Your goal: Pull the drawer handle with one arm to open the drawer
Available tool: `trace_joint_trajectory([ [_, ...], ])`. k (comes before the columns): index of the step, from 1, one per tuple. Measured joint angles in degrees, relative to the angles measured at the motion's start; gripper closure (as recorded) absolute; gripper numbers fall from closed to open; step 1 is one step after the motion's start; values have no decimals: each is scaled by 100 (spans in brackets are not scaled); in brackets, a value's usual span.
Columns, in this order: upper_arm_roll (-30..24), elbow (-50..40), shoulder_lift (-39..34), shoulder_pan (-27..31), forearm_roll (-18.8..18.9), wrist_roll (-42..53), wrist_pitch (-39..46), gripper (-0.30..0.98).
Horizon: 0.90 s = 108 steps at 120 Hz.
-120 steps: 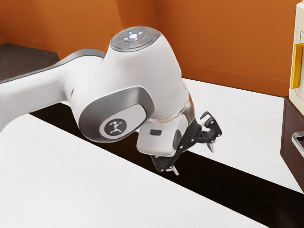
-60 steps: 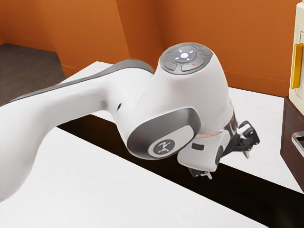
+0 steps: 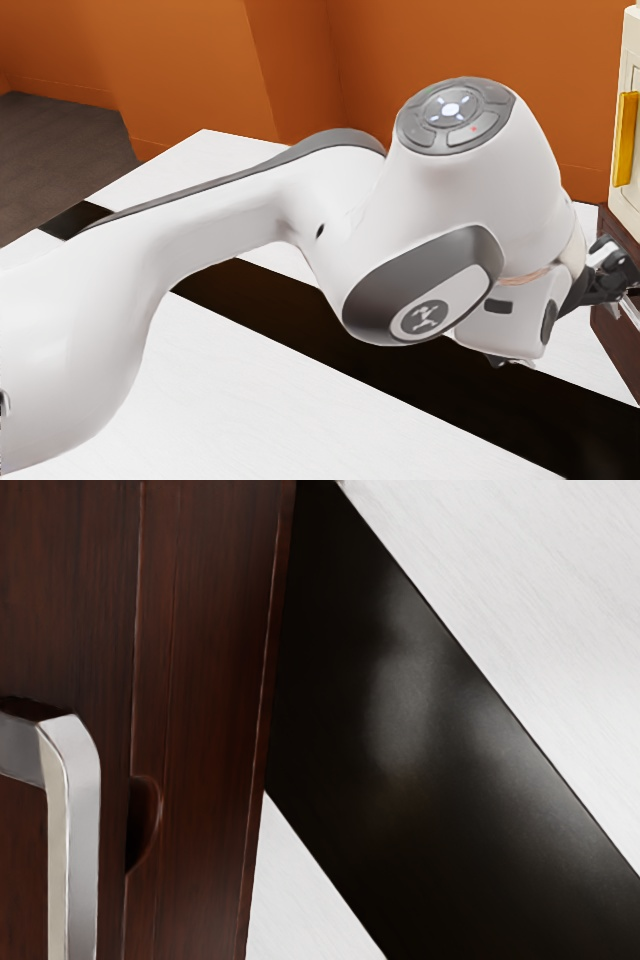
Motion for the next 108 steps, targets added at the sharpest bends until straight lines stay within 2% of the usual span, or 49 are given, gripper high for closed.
trace_joint_trajectory([
  [68,-44,123,529,86,-47,52,795,0],
  [96,-67,231,796,308,-51,59,952,0],
  [108,-236,252,865,465,-53,61,1000,-1],
])
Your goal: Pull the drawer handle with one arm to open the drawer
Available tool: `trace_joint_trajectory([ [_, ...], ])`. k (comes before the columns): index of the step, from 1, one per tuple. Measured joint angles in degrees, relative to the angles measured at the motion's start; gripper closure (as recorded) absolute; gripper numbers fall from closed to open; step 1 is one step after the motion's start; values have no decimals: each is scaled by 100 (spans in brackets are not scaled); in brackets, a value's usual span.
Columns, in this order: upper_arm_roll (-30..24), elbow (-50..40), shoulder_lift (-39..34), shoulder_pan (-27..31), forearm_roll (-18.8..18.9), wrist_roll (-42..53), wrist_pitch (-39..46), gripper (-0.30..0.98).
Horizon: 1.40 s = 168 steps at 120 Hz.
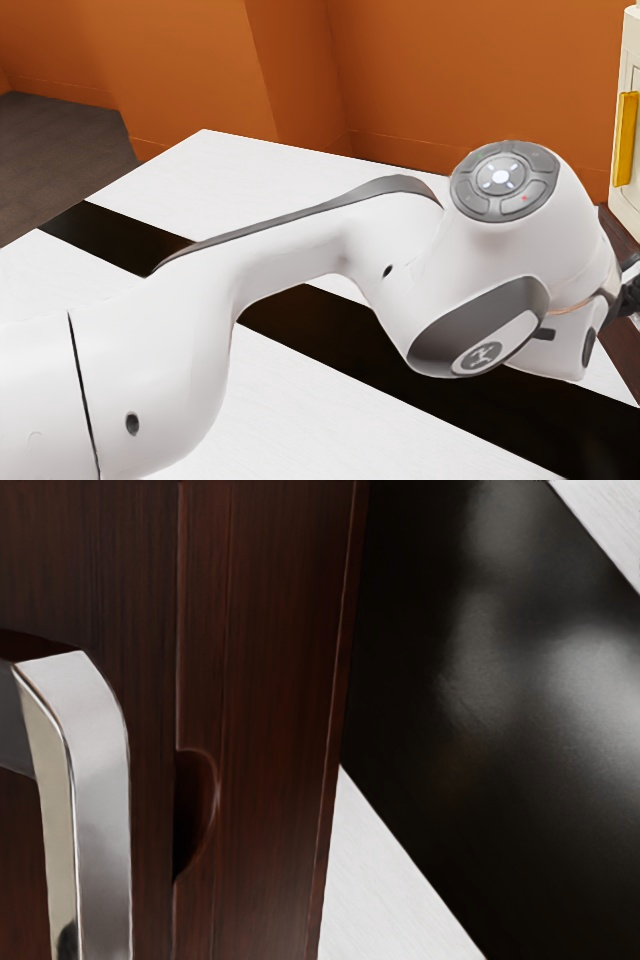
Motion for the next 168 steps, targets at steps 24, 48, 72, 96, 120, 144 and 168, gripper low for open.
trace_joint_trajectory([
  [24,-46,17,31,33,6,5,47,1],
  [48,-42,-50,64,35,40,14,58,-1],
  [72,-44,-333,-116,18,60,20,56,-1],
  [96,-33,-546,-272,19,71,26,48,0],
  [120,8,-877,-479,15,91,31,48,2],
  [144,27,-1090,-671,14,79,65,49,5],
  [168,35,-1391,-959,3,184,101,44,4],
])
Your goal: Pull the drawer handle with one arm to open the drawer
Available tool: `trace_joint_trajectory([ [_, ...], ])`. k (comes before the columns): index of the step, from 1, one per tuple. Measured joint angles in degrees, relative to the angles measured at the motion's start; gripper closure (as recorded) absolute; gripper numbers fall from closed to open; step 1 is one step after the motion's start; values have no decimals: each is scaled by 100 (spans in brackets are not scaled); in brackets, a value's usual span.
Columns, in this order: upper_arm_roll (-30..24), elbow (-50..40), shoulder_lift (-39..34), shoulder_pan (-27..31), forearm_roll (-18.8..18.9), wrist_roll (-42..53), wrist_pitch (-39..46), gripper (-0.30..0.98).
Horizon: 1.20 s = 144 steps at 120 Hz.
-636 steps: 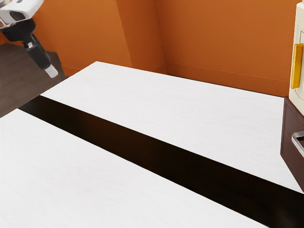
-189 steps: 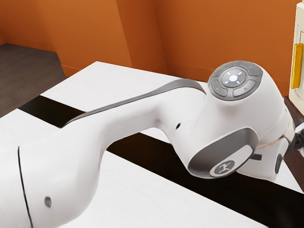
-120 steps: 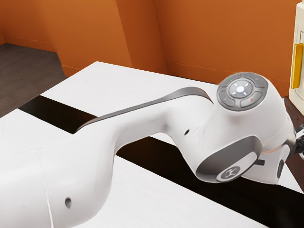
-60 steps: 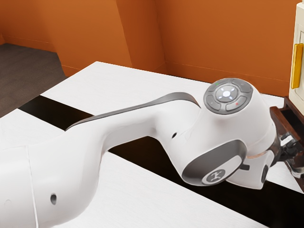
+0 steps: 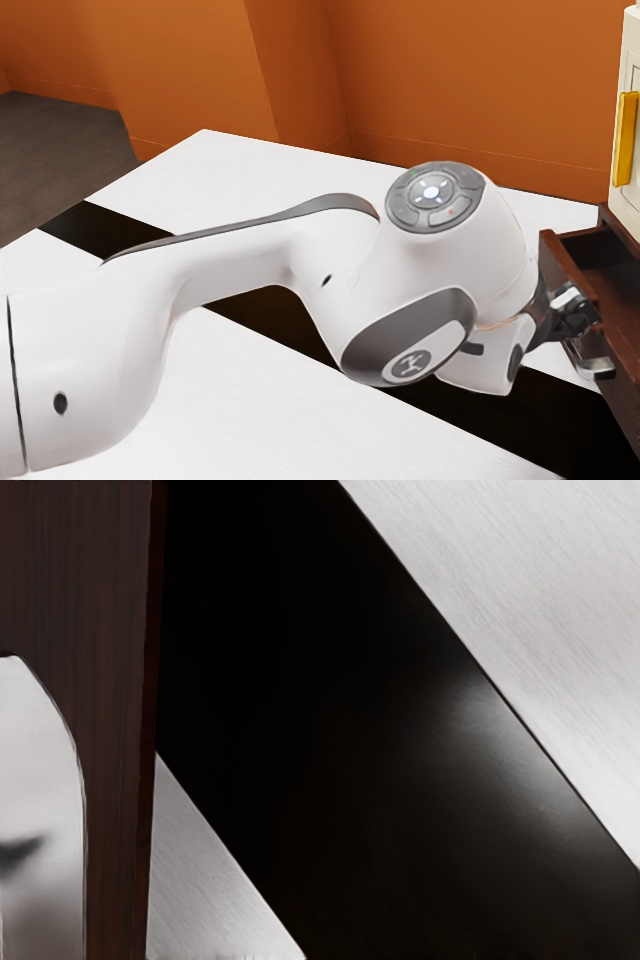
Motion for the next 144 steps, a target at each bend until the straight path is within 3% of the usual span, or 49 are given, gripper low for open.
trace_joint_trajectory([
  [56,20,-620,-581,10,64,45,-2,0],
  [105,143,-1318,-1231,-71,342,55,-12,2],
  [144,153,-1131,-1441,-212,517,54,-444,0],
])
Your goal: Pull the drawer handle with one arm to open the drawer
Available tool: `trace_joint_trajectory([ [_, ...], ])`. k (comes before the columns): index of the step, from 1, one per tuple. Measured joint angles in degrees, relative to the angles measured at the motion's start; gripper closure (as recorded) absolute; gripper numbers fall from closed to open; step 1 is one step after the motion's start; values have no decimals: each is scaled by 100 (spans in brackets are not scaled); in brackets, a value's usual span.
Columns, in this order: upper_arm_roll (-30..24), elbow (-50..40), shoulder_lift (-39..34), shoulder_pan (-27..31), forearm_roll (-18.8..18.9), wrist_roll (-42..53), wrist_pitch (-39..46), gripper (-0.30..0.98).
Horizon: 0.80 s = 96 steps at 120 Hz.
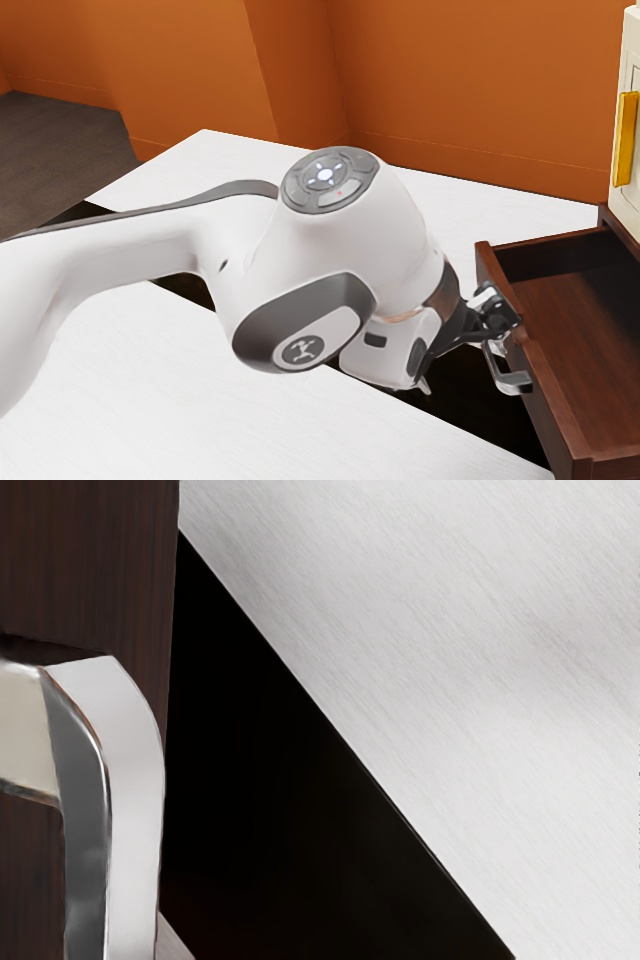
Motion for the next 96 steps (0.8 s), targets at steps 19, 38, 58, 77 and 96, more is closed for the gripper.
trace_joint_trajectory([
  [19,4,262,-422,-121,24,-4,-328,0],
  [38,72,1005,-452,-85,-22,-100,-1106,0],
  [58,1175,1094,-544,-82,-140,-583,-1959,0],
  [77,1032,1104,-668,1520,-371,-1057,-2581,0],
  [96,352,1115,-683,3378,-512,-1429,-2907,0],
])
